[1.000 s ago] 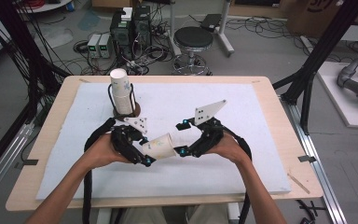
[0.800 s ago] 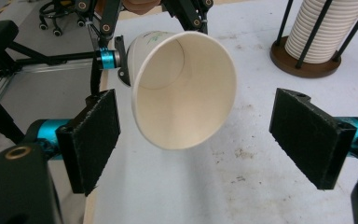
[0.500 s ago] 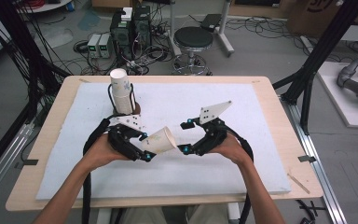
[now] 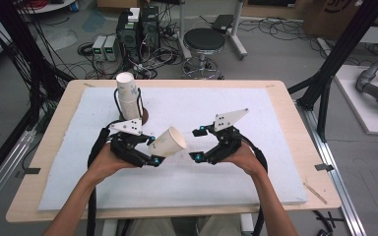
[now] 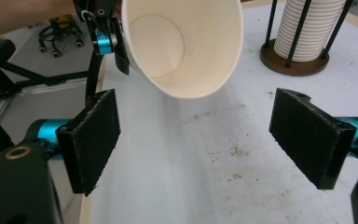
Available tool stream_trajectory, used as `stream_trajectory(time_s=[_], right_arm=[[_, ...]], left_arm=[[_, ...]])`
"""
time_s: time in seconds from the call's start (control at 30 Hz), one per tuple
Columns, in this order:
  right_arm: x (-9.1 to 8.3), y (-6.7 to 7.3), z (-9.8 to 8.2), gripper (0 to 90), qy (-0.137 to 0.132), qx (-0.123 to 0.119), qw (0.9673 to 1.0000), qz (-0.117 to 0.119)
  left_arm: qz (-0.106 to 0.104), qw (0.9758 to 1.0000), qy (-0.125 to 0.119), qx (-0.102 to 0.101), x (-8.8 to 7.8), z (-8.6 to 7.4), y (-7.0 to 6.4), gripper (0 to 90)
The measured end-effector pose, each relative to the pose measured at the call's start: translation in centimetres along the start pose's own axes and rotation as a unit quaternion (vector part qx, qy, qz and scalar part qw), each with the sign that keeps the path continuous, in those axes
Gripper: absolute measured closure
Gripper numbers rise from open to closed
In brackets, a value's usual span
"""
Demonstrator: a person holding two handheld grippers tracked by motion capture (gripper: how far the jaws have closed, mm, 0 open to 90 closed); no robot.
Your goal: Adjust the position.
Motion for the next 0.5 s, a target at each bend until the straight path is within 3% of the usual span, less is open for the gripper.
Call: stream_trajectory(time_s=[0.17,0.3,0.5], right_arm=[[0.14,-0.13,-0.19,16.5,-0.019,0.007,0.9998,-0.004],[0.22,-0.1,-0.2,16.5,-0.029,0.013,0.9995,-0.007],[0.24,-0.12,-0.43,16.5,-0.046,0.018,0.9988,-0.005]], left_arm=[[-0.001,0.9993,-0.037,0.001,-0.04,0.13,0.15,37.1],[-0.006,0.9985,-0.053,0.006,0.03,0.0,0.22,37.1],[-0.016,0.9959,-0.088,0.014,-0.16,0.21,0.17,37.1]])
Point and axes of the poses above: each handheld gripper's, and its own axes: x roughly forward along the jaws, z roughly out of its top, y roughly to its left, the point moved 7 cm from there along x, roughly forward along the jaws, and after that the axes turned 10 degrees about -x, right-handed, at the moved point
